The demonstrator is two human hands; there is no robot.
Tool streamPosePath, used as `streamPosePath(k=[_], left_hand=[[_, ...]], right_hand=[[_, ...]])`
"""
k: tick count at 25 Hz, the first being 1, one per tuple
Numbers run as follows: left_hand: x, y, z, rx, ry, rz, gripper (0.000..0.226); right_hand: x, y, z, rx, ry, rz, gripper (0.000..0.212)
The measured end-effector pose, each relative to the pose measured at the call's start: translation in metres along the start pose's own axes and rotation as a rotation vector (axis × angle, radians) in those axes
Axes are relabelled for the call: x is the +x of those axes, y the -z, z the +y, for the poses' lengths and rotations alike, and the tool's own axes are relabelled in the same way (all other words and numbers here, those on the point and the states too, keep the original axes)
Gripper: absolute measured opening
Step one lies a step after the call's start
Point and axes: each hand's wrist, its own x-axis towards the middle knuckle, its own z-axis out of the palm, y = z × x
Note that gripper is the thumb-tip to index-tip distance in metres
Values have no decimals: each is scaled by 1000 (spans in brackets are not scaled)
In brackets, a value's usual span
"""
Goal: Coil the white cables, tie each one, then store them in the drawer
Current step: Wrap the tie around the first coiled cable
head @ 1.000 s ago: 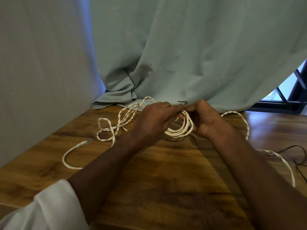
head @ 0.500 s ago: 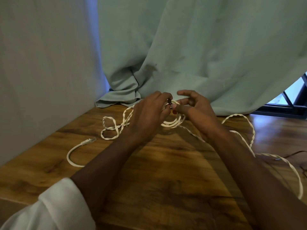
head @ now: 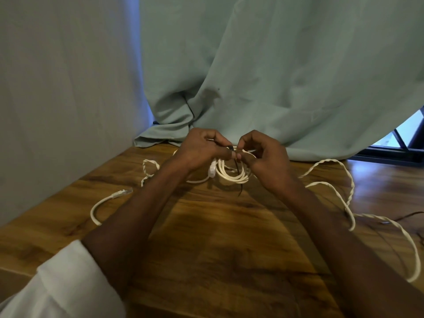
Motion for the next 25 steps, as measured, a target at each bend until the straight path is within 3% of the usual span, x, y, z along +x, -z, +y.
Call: streamPosePath(k=[4, 12, 15, 21, 25], left_hand=[[-4, 4, 4, -252, 181, -49, 33], [-1, 3, 0, -498, 372, -182, 41], [0, 3, -2, -578, 408, -217, 27], [-7, 4, 6, -437, 289, -150, 25], [-9, 0, 8, 8, 71, -72, 19]], right_hand=[[-1, 3, -1, -181, 171, -69, 24], [1, 11, 0, -155, 120, -188, 29], [0, 8, 1, -191, 114, -169, 32], [0, 5, 2, -95, 78, -75, 33], [-1, 3, 6, -2, 21, -124, 32]])
